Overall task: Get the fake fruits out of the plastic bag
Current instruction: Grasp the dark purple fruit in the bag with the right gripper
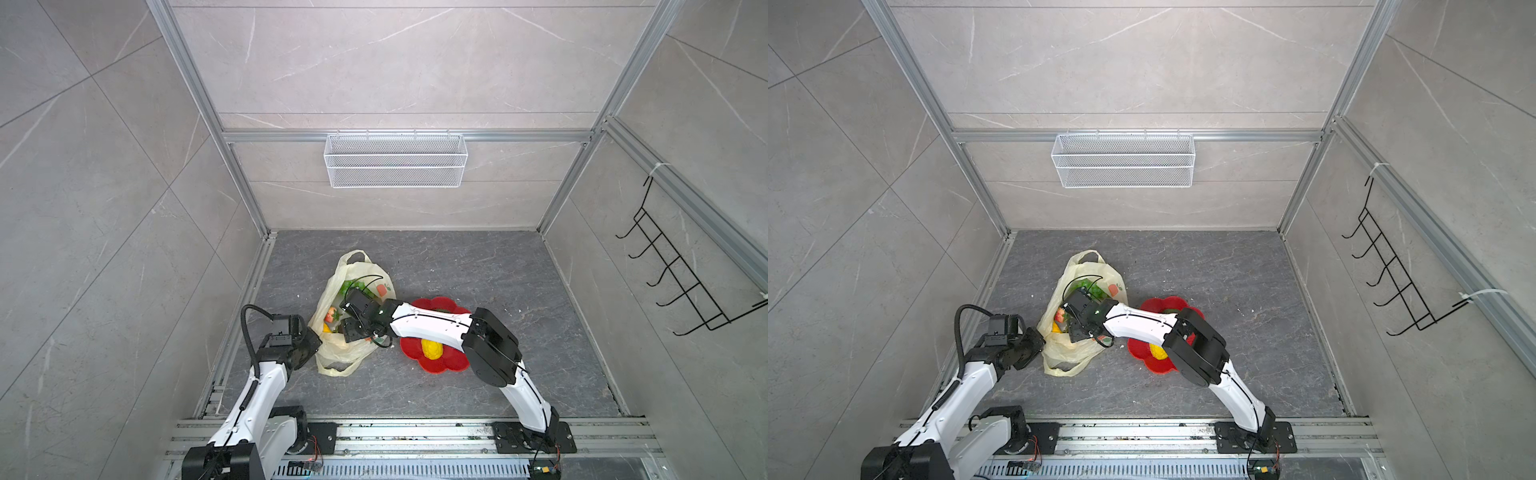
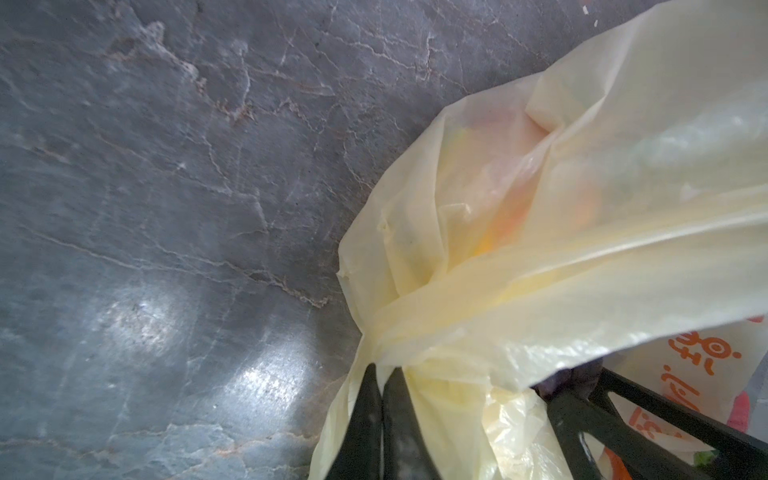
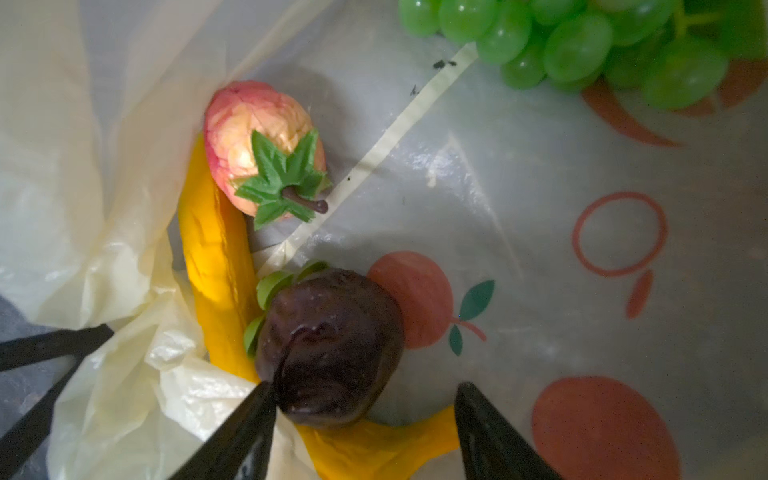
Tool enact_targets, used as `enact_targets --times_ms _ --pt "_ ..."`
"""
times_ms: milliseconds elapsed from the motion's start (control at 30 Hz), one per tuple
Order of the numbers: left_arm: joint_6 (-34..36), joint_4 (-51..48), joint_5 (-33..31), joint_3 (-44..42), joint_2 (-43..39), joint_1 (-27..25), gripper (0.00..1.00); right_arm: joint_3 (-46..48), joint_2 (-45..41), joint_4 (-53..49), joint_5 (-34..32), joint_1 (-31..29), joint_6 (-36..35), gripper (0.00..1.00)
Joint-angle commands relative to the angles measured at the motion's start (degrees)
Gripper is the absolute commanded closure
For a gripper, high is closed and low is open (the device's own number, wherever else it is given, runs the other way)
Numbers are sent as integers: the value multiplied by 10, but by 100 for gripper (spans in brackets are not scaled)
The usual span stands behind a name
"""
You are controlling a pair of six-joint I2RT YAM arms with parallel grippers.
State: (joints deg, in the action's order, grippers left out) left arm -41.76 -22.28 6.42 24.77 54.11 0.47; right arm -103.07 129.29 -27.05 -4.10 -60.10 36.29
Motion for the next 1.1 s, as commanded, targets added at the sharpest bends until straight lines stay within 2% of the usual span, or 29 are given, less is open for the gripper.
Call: enact_targets --times_ms 0,367,667,900,1067 --pt "12 -10 8 4 0 -5 100 -30 33 -44 -24 0 9 29" --pt "12 -14 2 3 -8 -6 100 -131 70 -93 -75 27 -21 31" --pt "12 -10 -1 2 -8 -6 100 -140 46 -93 -132 -10 -48 26" --pt "12 -10 -1 3 -8 -7 100 -205 104 -124 -170 -17 -76 18" --pt "12 -11 -2 3 -11 -7 100 -269 151 -161 -178 -17 -84 16"
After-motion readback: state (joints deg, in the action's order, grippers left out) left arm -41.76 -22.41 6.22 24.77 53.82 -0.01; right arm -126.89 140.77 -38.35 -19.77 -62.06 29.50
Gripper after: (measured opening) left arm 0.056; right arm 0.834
